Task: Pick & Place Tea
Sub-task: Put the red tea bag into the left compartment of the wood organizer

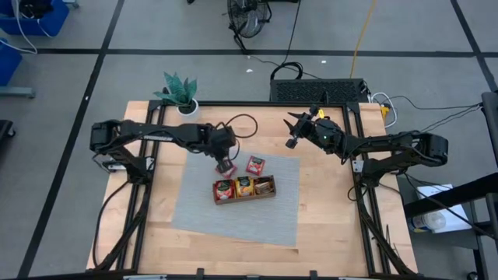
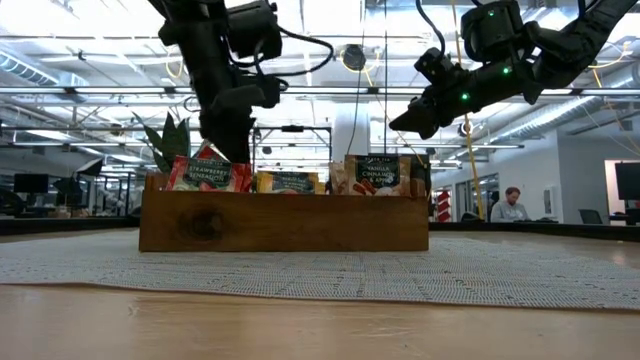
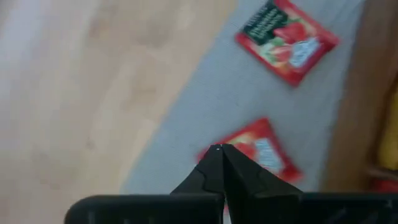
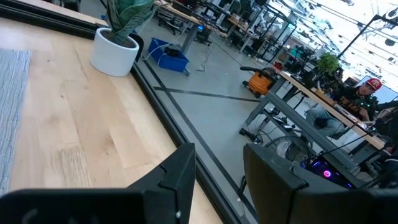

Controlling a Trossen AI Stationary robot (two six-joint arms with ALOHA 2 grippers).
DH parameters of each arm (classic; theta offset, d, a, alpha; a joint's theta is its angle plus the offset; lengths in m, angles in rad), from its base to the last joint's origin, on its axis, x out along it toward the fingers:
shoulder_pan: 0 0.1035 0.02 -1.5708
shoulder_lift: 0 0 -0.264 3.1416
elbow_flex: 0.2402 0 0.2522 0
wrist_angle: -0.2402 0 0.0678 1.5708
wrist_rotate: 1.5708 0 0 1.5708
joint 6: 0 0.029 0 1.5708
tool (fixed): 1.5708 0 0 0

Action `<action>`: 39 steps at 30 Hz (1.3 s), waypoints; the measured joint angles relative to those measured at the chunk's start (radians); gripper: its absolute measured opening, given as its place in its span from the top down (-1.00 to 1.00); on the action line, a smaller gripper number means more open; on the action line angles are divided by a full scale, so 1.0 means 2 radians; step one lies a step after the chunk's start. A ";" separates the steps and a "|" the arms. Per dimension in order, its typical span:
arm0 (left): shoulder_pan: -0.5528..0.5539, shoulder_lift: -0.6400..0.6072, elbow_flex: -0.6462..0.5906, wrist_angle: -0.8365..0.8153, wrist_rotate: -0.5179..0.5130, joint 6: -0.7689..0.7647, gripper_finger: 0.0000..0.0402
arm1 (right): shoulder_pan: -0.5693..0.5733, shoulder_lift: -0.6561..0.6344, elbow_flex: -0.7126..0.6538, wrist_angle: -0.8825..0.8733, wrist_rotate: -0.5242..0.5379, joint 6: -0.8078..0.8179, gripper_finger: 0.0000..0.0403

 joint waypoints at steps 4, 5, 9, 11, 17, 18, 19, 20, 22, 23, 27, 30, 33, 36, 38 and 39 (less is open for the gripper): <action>0.000 0.017 0.000 0.003 0.057 -0.041 0.80 | 0.000 0.000 0.000 0.000 0.000 0.003 0.39; 0.000 0.026 0.000 0.000 0.069 -0.050 0.71 | 0.000 0.000 0.000 0.000 0.000 0.005 0.39; -0.003 0.073 0.000 -0.004 0.087 -0.056 0.28 | 0.000 0.000 0.000 0.000 0.000 0.011 0.39; -0.005 0.098 0.000 0.000 0.087 -0.053 0.08 | 0.000 0.000 0.000 0.000 0.000 0.011 0.39; -0.008 0.147 0.003 0.012 0.084 -0.054 -0.36 | 0.000 0.000 0.000 0.000 -0.001 0.010 0.39; -0.008 0.152 0.004 0.012 0.083 -0.052 -0.40 | 0.000 0.000 0.000 0.000 -0.001 0.010 0.39; -0.008 0.156 0.004 0.012 0.083 -0.051 -0.44 | 0.000 0.000 0.000 0.000 -0.001 0.010 0.39; -0.008 0.158 0.005 0.012 0.083 -0.051 -0.46 | 0.000 0.000 0.000 0.000 -0.001 0.010 0.39; -0.007 0.160 0.005 0.013 0.082 -0.051 -0.48 | 0.000 0.000 0.000 0.000 -0.001 0.010 0.39; -0.005 0.160 0.005 0.013 0.082 -0.050 -0.48 | 0.000 0.000 0.000 0.000 -0.001 0.010 0.39; -0.005 0.158 0.004 0.008 0.084 -0.033 -0.25 | 0.000 0.000 0.000 0.000 -0.001 0.010 0.39; -0.005 0.158 0.003 0.006 0.083 -0.029 0.09 | 0.000 0.000 0.000 0.000 -0.001 0.009 0.39; -0.004 0.158 0.002 0.005 0.080 -0.028 0.51 | 0.000 0.000 0.000 0.000 -0.001 0.009 0.39; 0.002 0.158 0.002 0.005 0.083 -0.028 0.90 | 0.000 0.000 0.000 0.000 -0.001 0.009 0.39; 0.005 0.158 0.002 0.006 0.085 -0.028 0.95 | 0.000 0.000 0.000 0.000 -0.001 0.009 0.39; 0.005 0.158 0.002 0.006 0.088 -0.026 0.97 | 0.000 0.000 0.000 0.000 -0.001 0.009 0.39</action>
